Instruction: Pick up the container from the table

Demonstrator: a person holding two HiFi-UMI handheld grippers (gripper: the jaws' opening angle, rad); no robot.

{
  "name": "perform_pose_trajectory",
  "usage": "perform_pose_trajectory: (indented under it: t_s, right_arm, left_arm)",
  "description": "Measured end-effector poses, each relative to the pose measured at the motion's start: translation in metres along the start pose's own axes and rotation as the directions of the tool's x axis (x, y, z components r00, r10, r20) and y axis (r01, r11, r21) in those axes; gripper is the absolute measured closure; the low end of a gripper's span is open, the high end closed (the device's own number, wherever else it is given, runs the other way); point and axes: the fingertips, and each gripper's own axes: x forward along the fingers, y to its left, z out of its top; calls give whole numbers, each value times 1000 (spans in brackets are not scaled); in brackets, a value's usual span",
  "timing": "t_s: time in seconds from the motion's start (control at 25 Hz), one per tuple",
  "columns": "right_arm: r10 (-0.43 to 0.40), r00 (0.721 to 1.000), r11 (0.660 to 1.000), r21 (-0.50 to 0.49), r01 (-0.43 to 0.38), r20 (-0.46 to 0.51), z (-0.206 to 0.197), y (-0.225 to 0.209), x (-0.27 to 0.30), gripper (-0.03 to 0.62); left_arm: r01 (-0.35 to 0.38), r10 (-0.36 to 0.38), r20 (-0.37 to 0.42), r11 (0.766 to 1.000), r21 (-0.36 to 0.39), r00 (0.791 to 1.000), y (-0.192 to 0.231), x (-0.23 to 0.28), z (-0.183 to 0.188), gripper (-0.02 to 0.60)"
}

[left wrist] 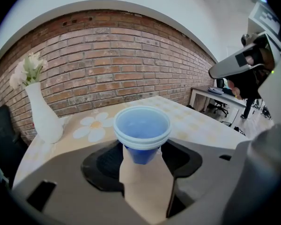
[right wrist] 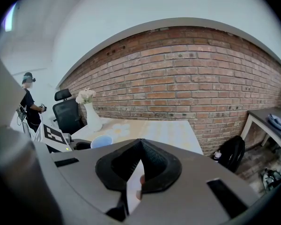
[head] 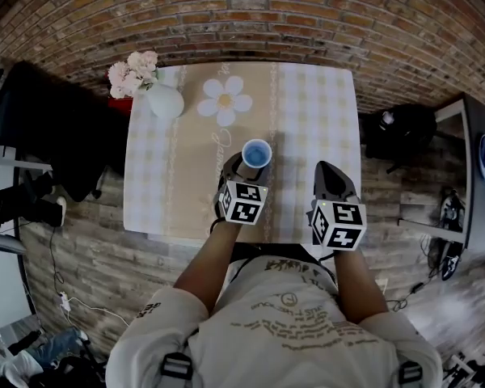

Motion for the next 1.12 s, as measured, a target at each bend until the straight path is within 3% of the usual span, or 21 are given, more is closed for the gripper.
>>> perform_pose_trajectory:
  t_s: [0.4,0.56,0.72,1.12]
  right_arm:
    - [37,997,999,6,-38,67,28,29,-2,592]
    - [60,993,998,12,-62,102,43,51,-4,592]
    - [86,986,996,18,-89,142,59,75,-3,592]
    - [156,969,988,-18,-155,193,88,131,-1,592]
  left_arm:
    - [-19,18,47,1000,16,999,7,-49,42,313]
    - [-12,15,61,999,-39,998,23,-79,56,313]
    - [-46,48,86,999,-29,995,46,-107,69,313]
    - [-93,105,128,991,-97,986,80,-174,92,313]
